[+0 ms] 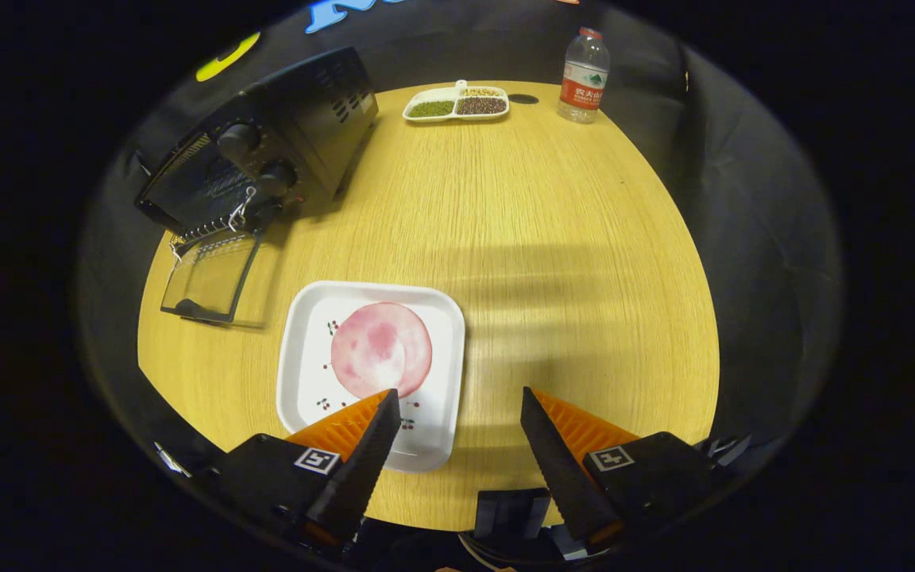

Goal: Open the toaster oven, put the food inside, and close the toaster oven door.

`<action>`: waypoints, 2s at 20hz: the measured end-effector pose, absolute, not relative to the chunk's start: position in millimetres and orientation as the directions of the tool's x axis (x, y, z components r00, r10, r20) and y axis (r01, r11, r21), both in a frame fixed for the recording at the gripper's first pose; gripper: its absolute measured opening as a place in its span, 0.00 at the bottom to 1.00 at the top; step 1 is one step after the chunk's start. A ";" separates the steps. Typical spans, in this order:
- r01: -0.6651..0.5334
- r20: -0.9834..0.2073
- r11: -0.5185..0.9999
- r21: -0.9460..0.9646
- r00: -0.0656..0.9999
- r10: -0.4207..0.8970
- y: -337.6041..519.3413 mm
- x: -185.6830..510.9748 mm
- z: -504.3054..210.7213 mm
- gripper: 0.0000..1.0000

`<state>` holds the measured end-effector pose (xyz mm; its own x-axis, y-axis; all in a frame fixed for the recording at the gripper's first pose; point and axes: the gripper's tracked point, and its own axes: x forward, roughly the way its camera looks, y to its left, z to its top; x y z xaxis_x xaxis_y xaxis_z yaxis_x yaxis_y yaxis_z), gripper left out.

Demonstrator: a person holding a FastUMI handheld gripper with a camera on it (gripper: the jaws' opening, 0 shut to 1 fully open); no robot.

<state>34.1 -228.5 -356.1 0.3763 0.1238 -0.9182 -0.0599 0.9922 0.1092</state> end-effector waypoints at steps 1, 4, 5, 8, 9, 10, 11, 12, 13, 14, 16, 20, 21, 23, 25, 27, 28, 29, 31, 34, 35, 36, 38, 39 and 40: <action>-0.050 -0.922 0.993 0.105 0.369 0.116 -228.5 33.1 -359.7 0.97; -0.015 -0.942 0.992 0.128 0.312 0.126 -224.8 24.6 -370.0 0.93; -0.004 -0.950 0.993 0.115 0.290 0.111 -227.1 21.4 -375.7 0.90; 0.025 -0.953 0.996 0.087 0.293 0.076 -230.5 25.8 -377.2 0.73; 0.040 -0.958 0.995 0.091 0.277 0.076 -229.6 23.1 -374.7 0.66; 0.054 -0.961 0.994 0.100 0.266 0.082 -227.4 23.6 -374.8 0.59; 0.062 -0.962 0.992 0.111 0.256 0.091 -223.9 23.5 -376.1 0.51; 0.065 -0.961 0.990 0.129 0.254 0.109 -219.5 25.4 -376.6 0.44; 0.070 -0.961 0.988 0.136 0.250 0.114 -216.4 23.3 -373.4 0.37; 0.080 -0.962 0.988 0.132 0.251 0.108 -217.7 25.4 -377.0 0.29; 0.111 -0.962 0.983 0.147 0.246 0.117 -216.1 25.2 -377.8 0.21; 0.203 -0.947 0.948 0.247 0.257 0.191 -213.2 28.5 -377.8 0.06; 0.227 -0.939 0.935 0.274 0.271 0.210 -209.7 27.5 -378.2 0.06; 0.235 -0.933 0.926 0.297 0.277 0.229 -211.4 27.9 -375.0 0.02; 0.232 -0.930 0.926 0.299 0.289 0.228 -210.3 27.9 -374.4 0.02; 0.268 -0.922 0.905 0.329 0.298 0.247 -203.9 26.1 -373.5 0.02; 0.286 -0.909 0.887 0.362 0.319 0.268 -198.1 25.4 -368.0 0.02; 0.299 -0.894 0.870 0.392 0.347 0.284 -192.3 25.5 -365.2 0.02; 0.295 -0.872 0.853 0.429 0.383 0.306 -180.1 21.0 -354.9 0.02; 0.311 -0.853 0.828 0.466 0.407 0.327 -164.6 5.7 -343.9 0.02; 0.326 -0.840 0.808 0.491 0.422 0.341 -158.0 0.8 -339.5 0.02; 0.343 -0.830 0.787 0.513 0.431 0.353 -152.6 -3.6 -335.5 0.02; 0.371 -0.806 0.742 0.559 0.452 0.382 -142.2 -13.2 -329.9 0.02; 0.381 -0.795 0.722 0.578 0.462 0.392 -139.7 -18.5 -325.2 0.02; 0.391 -0.785 0.703 0.594 0.470 0.403 -136.6 -22.9 -322.4 0.02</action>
<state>-22.9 -136.6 -322.4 0.4699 0.4029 -0.7854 0.3909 0.7028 0.5943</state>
